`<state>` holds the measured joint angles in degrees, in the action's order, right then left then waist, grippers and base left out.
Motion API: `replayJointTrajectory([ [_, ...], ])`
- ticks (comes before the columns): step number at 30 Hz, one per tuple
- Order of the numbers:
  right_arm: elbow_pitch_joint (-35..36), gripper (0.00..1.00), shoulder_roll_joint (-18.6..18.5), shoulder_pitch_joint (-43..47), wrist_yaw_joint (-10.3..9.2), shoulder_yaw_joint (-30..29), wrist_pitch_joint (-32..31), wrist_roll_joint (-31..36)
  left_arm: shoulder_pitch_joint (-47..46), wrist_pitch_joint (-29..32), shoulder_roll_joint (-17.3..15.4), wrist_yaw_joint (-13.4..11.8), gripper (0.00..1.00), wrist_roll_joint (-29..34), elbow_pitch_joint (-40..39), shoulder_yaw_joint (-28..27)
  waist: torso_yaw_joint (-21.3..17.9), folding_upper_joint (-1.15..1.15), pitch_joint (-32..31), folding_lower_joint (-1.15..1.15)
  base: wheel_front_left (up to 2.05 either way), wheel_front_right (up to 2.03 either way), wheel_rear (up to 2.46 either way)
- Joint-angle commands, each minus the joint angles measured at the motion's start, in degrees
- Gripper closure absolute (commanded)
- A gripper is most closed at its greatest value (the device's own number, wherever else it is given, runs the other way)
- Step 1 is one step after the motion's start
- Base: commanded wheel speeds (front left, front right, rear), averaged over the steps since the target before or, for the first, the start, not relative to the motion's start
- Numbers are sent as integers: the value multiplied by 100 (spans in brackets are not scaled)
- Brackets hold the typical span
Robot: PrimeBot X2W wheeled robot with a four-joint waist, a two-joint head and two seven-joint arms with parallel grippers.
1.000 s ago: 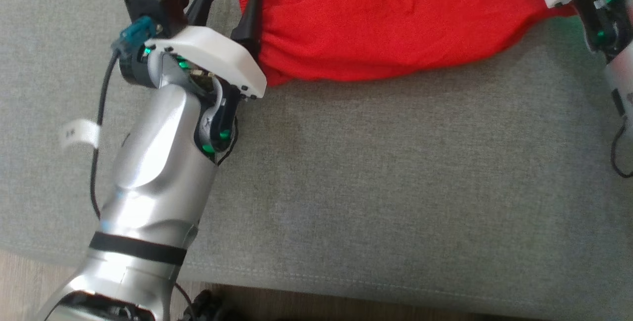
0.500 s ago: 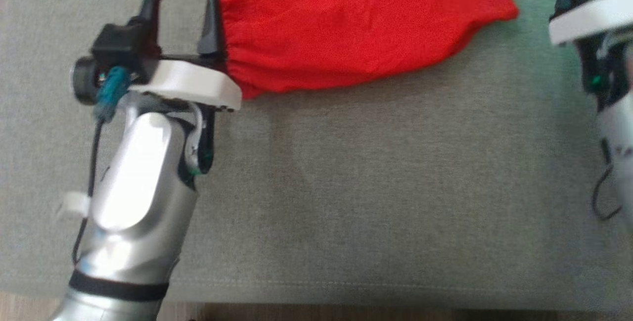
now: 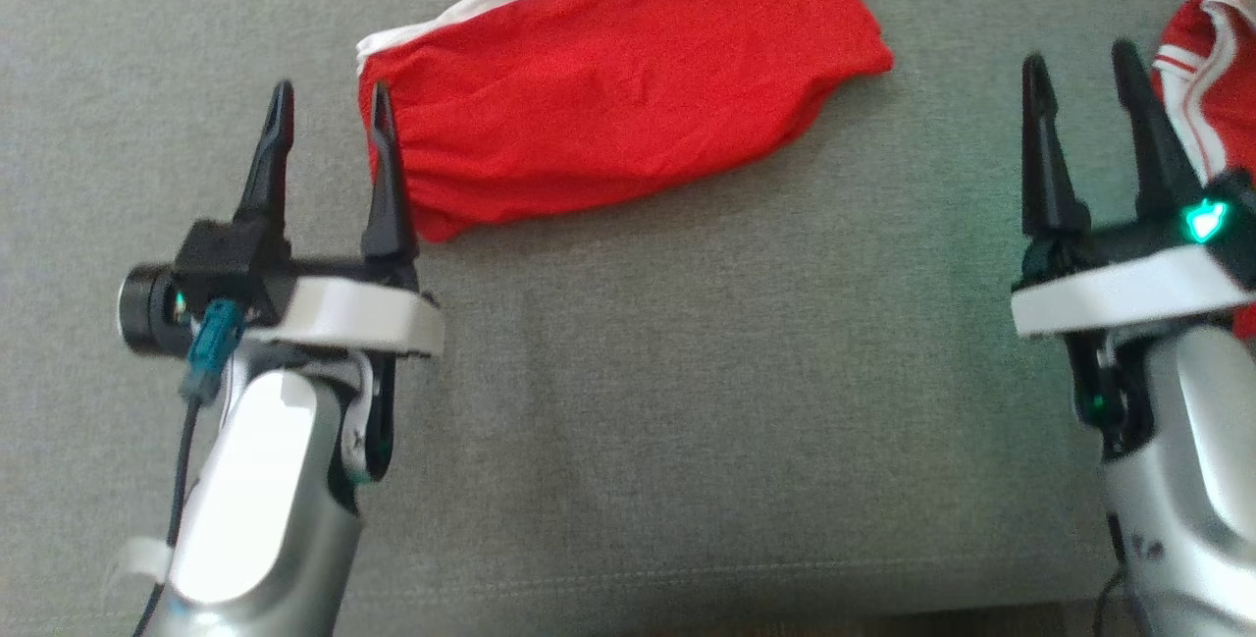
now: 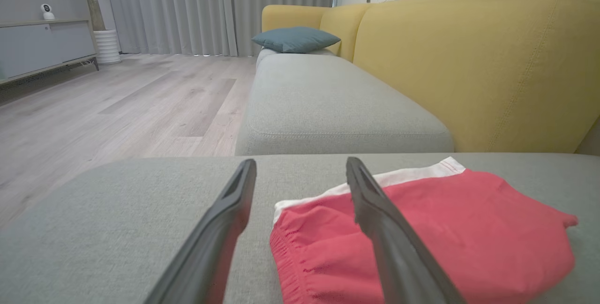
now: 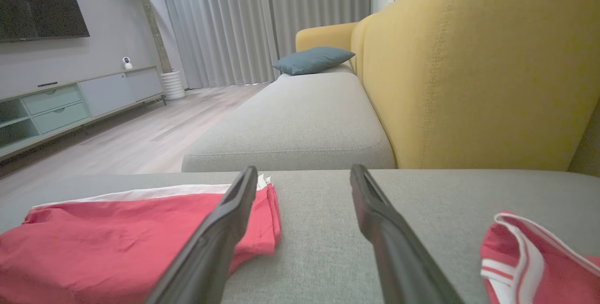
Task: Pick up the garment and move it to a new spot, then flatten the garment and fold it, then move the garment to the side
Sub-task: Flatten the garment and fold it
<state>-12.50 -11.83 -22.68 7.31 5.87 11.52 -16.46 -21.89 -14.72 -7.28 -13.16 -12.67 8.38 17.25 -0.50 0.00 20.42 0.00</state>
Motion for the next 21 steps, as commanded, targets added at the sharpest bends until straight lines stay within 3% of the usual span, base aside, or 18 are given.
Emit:
replayJointTrajectory([
  [1, 328, 0, 63, 164, 18, -9, -87, 72, 6, -28, -202, -33, 0, 67, -215, -252, -62, 0, -54, 0, 0, 0, 0],
  [11, 1179, 0, 310, 963, 18, -350, -561, 289, 410, -28, -282, -43, 0, 61, -307, -354, -121, 0, -118, 0, 0, 0, 0],
  [21, 1419, 0, 365, 1080, 18, -440, -736, 323, 440, -28, -267, -33, 0, 57, -320, -421, -134, 0, -86, 0, 0, 0, 0],
])
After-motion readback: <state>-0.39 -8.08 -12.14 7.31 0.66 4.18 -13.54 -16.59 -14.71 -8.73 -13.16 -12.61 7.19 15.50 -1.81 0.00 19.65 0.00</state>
